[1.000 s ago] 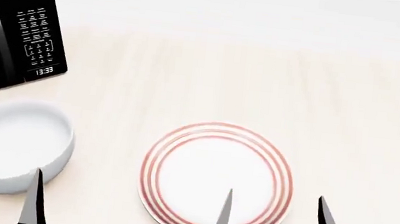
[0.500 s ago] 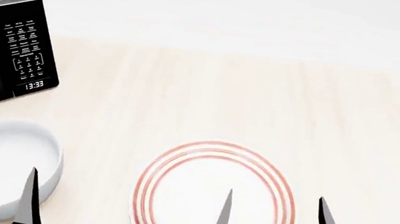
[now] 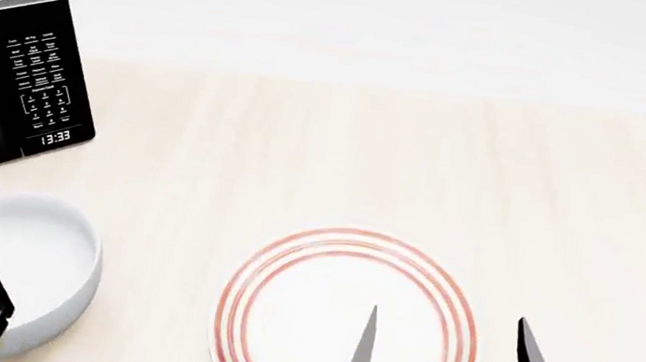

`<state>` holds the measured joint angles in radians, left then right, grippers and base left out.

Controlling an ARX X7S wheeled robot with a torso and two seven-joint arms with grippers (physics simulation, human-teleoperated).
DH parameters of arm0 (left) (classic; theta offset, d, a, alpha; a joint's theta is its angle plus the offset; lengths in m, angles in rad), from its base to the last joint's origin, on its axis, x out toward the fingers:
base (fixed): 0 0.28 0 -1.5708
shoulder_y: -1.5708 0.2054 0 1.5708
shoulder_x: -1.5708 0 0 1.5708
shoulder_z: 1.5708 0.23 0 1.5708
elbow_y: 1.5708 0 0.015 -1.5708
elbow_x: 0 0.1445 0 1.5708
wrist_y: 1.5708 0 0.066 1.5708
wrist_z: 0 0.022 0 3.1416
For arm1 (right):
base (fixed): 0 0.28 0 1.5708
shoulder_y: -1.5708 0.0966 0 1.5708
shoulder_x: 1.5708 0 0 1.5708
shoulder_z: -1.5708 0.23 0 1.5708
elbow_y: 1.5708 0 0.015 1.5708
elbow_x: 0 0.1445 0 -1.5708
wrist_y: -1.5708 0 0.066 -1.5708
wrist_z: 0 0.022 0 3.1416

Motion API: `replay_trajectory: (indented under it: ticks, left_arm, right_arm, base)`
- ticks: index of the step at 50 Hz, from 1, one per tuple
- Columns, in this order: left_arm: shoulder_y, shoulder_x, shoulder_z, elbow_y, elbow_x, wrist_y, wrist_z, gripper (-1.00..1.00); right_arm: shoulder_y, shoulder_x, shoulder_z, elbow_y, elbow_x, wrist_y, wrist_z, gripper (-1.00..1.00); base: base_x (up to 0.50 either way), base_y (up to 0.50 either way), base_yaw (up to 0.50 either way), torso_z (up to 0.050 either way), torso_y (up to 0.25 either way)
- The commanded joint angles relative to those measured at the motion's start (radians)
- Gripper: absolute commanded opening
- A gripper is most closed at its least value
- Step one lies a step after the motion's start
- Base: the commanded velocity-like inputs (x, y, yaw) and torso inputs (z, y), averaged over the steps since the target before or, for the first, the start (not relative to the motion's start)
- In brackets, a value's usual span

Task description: Pick up the white bowl and put it on the plate.

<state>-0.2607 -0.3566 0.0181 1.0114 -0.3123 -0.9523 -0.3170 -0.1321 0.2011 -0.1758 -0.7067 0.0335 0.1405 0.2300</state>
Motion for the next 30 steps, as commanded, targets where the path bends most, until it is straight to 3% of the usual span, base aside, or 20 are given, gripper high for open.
replay_trajectory:
  ticks: [1,5,14,30]
  left_arm:
    - [-0.216,-0.053,-0.102,-0.044,-0.182,-0.166,-0.064,1.00]
    - [-0.247,-0.084,-0.060,-0.160,-0.131,-0.126,-0.061,1.00]
    - [-0.308,-0.041,-0.159,-0.360,-0.215,-0.197,-0.012,1.00]
    - [-0.321,-0.075,-0.106,-0.654,-0.120,-0.071,0.018,1.00]
  right_arm:
    - [0.004,-0.009,0.018,-0.001,-0.017,0.001,-0.013,1.00]
    - [0.003,-0.005,0.019,-0.001,-0.011,0.002,-0.011,1.00]
    - [0.002,0.002,0.015,-0.011,-0.007,0.007,-0.004,1.00]
    - [0.006,0.012,0.006,0.002,-0.001,0.000,0.005,1.00]
  base:
    - [0.00,0.00,0.00,0.000,0.000]
    - [0.00,0.00,0.00,0.000,0.000]
    - [0.00,0.00,0.00,0.000,0.000]
    - [0.00,0.00,0.00,0.000,0.000]
